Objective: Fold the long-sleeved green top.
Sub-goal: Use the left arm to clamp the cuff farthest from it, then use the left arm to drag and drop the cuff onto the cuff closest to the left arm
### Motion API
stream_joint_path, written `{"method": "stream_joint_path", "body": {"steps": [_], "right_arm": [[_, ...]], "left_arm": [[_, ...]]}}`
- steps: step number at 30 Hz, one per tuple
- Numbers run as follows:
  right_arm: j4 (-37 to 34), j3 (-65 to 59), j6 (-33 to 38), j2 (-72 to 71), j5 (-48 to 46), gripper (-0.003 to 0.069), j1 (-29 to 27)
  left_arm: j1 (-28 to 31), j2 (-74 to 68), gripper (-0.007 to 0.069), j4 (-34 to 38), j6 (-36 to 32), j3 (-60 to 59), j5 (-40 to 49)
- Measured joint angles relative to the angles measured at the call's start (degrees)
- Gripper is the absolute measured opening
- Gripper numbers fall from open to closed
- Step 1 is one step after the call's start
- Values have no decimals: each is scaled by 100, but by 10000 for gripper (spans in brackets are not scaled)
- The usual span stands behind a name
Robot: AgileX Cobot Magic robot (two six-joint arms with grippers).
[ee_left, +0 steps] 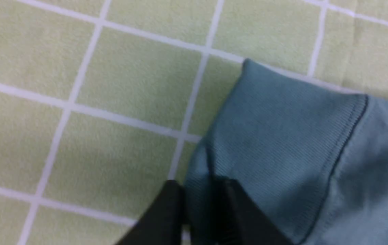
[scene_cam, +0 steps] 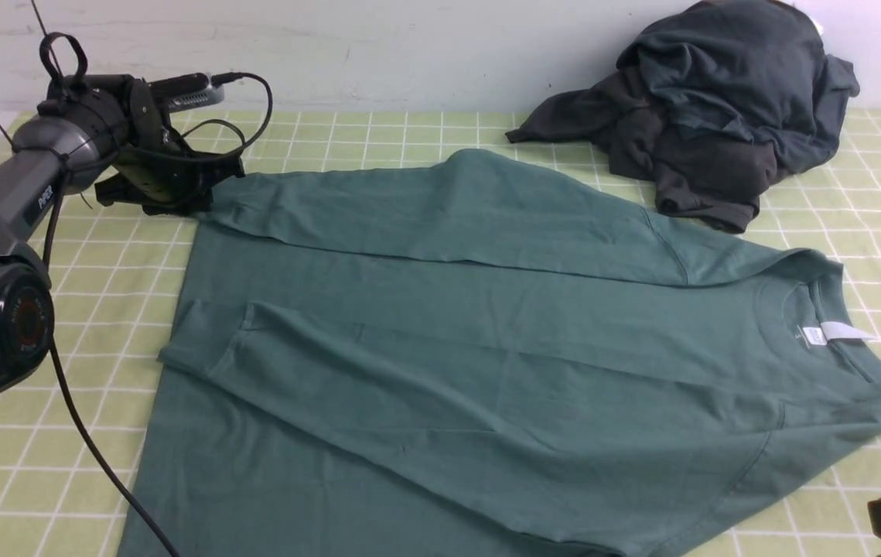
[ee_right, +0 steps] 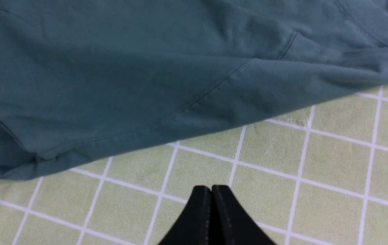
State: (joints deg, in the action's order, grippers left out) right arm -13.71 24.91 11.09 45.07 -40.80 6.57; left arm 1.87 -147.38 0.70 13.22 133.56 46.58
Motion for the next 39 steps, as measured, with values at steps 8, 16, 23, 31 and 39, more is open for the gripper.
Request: {"method": "stream_joint_path", "body": {"steps": [8,16,23,31,39], "right_arm": [[-49,0,0,0,5,-10,0],[-366,0,53,0,28,-10,0],[-434,0,84,0,28,-10,0],[-635,0,197,0,28,-10,0],[-848,0,217,0,28,-10,0]], "left_arm": [[-134,666,29,-106,-875,304,1955],[-251,1579,29,-375,-1485,369,2444],[-618,2303,29,-372,-1485,-783,2437],[-1065,4295,29,-483,-1451,-3938,2419],[-1062,4961,32,-907,-1007,-5584,2051]]}}
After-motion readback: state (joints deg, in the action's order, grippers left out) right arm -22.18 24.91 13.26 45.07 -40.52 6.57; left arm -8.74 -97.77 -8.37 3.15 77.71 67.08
